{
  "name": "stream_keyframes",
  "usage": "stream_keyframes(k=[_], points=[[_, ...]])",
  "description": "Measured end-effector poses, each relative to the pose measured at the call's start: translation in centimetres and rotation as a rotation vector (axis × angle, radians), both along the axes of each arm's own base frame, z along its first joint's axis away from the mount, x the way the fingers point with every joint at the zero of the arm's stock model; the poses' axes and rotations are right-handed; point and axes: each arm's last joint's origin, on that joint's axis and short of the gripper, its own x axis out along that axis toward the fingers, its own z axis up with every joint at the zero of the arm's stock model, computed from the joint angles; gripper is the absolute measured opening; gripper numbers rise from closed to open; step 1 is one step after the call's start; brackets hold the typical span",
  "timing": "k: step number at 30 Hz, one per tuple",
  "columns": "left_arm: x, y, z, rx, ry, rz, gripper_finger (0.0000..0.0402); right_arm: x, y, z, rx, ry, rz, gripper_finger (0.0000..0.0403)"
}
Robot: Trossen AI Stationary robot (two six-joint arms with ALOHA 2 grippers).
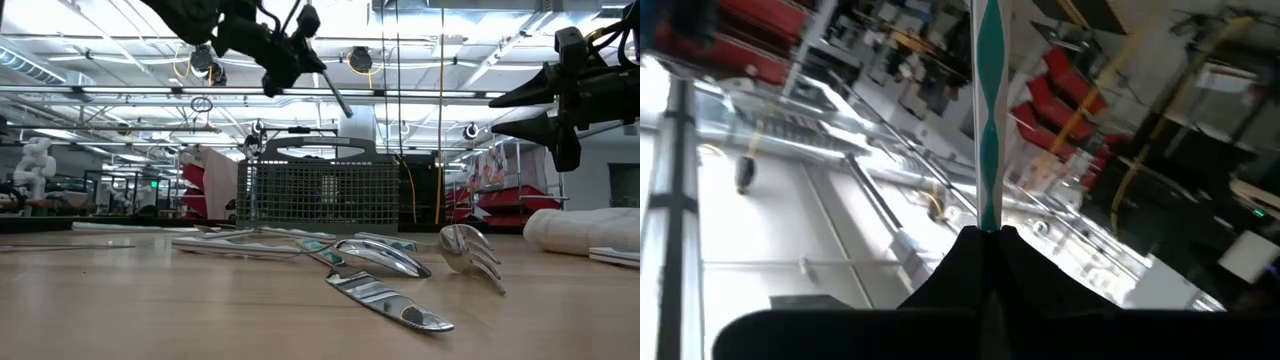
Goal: Sort silverware
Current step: Put the top left blue fork into the gray silverware basket
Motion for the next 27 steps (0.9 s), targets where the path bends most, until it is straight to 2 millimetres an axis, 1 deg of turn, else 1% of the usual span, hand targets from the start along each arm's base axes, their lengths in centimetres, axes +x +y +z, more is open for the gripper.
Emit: stream_keyframes(k=[5,8,10,17,22,27], points=[[0.8,0.5,-1.3,-0.014,0.024,-0.014,0.0010,0.0,0.0,0.0,-0.019,0.011,0.001,0.0178],[0.9,0.6,-1.7,-0.025,0.030,-0.048,0.0010,0.0,0.0,0.0,-0.035,0.020,0.001,0.0178],[0.8,0.8,-1.7,-0.028,0.032,-0.062,0.0010,0.0,0.0,0.0,-0.044,0.024,0.002,0.0178],[0.1,2.0,-1.8,-0.061,0.020,-0.027,0.0010,0.0,0.0,0.0,-0.046,0.025,0.002,0.0178],[-0.8,3.3,-2.7,-0.127,0.088,0.039,0.0010,0.0,0.0,0.0,-0.046,0.026,0.002,0.0178],[-0.8,4.4,-3.3,-0.116,0.078,0.077,0.0010,0.0,0.0,0.0,-0.048,0.026,-0.015,0.0178]])
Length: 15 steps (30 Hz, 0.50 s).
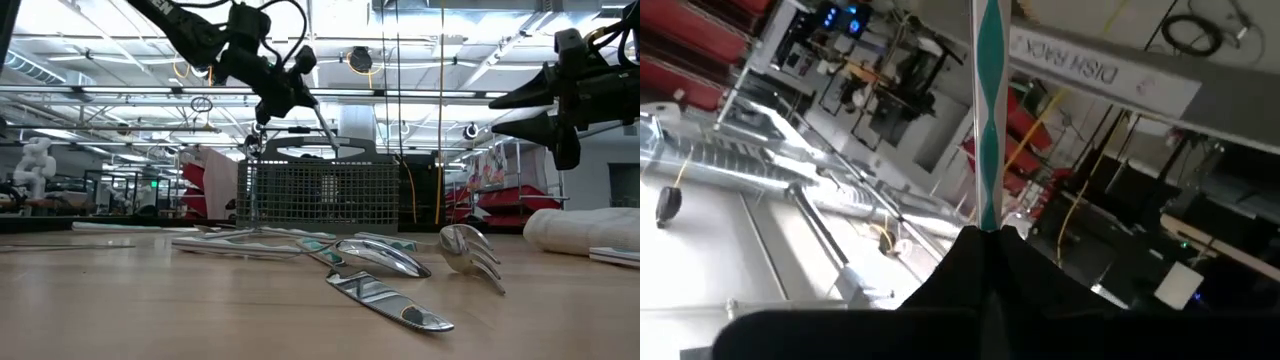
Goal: Sort silverware
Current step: Put the top left blue fork into the gray silverware basket
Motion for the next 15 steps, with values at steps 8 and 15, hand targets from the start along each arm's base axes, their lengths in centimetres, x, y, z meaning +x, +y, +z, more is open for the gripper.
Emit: stream_keyframes(k=[8,15], points=[[0.7,0.3,-1.0,-0.004,0.004,-0.033,0.0010,0.0,0.0,0.0,-0.010,0.006,-0.005,0.0178],[1.8,0.2,-1.8,0.035,-0.011,-0.043,0.0010,0.0,0.0,0.0,-0.035,0.020,0.001,0.0178]])
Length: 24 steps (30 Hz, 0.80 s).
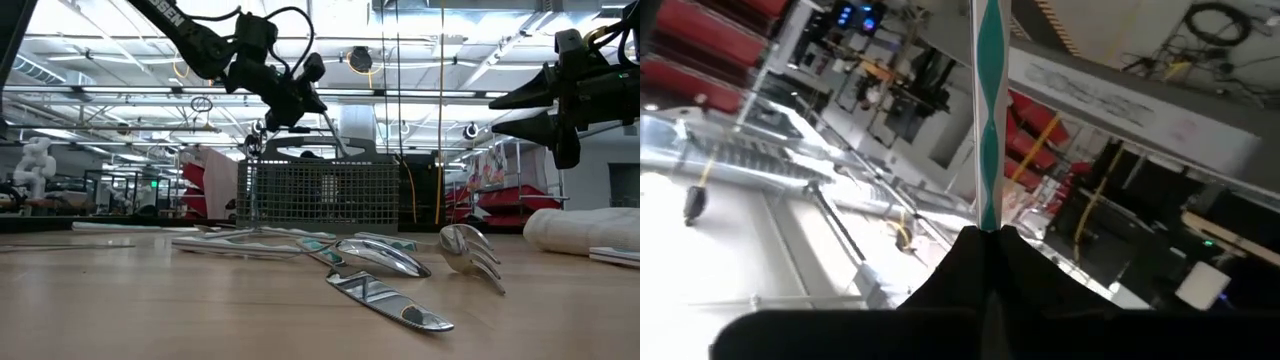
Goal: Sort silverware
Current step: Put the top left blue fork into the gray silverware basket
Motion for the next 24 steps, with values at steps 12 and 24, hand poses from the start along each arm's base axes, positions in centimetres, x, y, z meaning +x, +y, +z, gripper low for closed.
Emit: stream_keyframes(k=[12,24], points=[[0.2,-0.3,0.1,0.025,0.013,0.024,0.0010,0.0,0.0,0.0,-0.039,0.022,0.006,0.0178],[0.6,-1.0,-0.7,-0.007,0.079,0.016,0.0010,0.0,0.0,0.0,-0.055,0.031,0.006,0.0178]])
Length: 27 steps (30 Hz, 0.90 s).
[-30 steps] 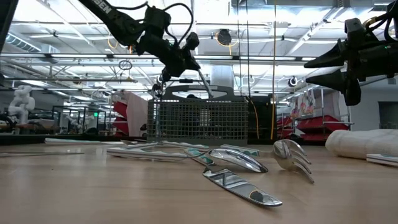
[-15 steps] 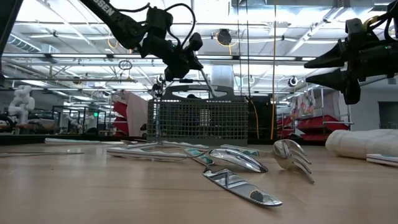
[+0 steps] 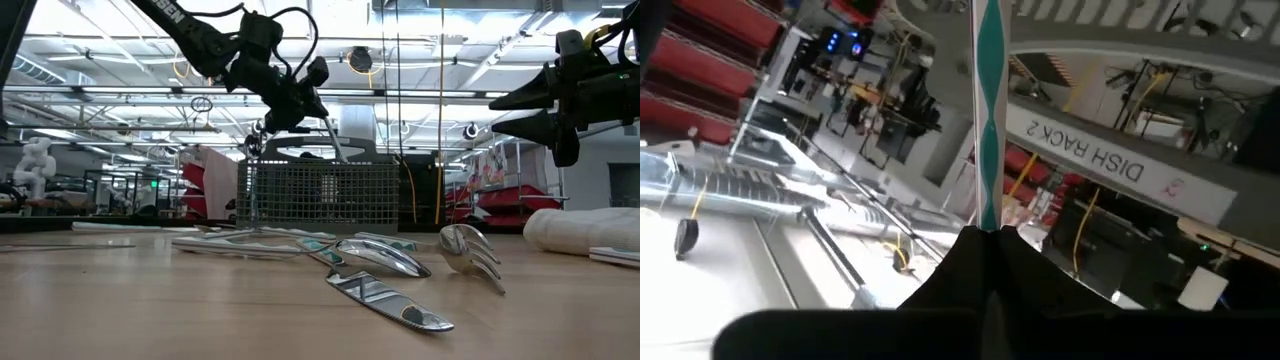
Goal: Sort silverware
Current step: Put the top left blue fork into the gray silverware basket
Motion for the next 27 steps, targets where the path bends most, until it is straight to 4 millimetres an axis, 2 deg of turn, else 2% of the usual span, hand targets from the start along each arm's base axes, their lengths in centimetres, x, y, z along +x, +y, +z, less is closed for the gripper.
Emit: stream_keyframes(k=[11,19,27], points=[[0.5,0.4,-2.0,-0.018,0.077,0.063,0.0013,0.0,0.0,0.0,0.001,0.000,0.019,0.0178],[0.6,0.2,-2.2,-0.039,0.083,0.073,0.0080,0.0,0.1,0.0,-0.008,0.004,0.027,0.0178],[0.9,-0.3,-2.4,-0.051,0.098,0.061,0.0094,0.1,0.1,0.0,-0.025,0.014,0.053,0.0179]])
